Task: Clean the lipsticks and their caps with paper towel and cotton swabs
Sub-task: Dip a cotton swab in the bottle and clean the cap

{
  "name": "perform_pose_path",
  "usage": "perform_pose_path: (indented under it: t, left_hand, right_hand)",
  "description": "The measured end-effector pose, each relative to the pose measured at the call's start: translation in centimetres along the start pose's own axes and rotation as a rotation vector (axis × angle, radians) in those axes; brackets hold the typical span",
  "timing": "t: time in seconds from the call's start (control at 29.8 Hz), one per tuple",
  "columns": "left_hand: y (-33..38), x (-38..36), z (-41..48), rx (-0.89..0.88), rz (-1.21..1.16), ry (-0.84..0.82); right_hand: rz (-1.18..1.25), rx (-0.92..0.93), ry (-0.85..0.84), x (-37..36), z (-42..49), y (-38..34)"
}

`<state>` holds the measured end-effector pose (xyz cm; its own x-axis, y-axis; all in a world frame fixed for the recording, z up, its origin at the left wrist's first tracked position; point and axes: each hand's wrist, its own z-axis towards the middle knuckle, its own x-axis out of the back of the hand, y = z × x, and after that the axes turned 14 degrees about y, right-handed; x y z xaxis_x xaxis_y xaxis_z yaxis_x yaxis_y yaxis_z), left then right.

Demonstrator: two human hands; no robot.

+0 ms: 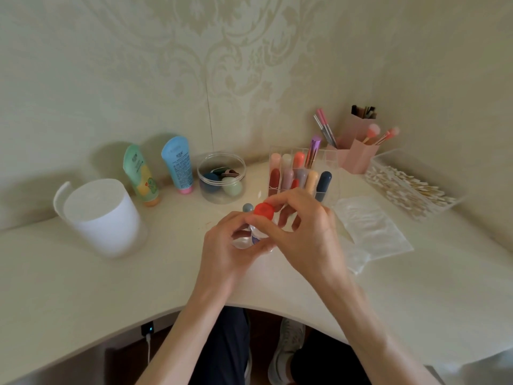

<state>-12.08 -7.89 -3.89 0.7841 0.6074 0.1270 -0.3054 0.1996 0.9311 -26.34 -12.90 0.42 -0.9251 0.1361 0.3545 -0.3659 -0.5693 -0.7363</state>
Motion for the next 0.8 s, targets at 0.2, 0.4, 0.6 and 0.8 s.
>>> perform_pose_path:
  t: [0.2, 0.4, 0.6, 0.8]
  left_hand:
    - [0.7, -0.2, 0.0, -0.047, 0.007, -0.004]
    - [0.3, -0.5, -0.1, -0.016, 0.044, 0.000]
    - [0.8, -0.9, -0.5, -0.034, 0.040, -0.012]
    - [1.7, -1.7, -1.5, -0.088, 0.089, 0.002]
  right_hand:
    - [0.034, -0.001, -0.135, 1.0, 0.6, 0.5]
    - [0.061, -0.015, -0.025, 0.6, 0.0, 0.6]
    - [0.039, 0.001, -0.010, 1.2, -0.3, 0.8]
    - [0.067, 0.009, 0.008, 3.0, -0.8, 1.1]
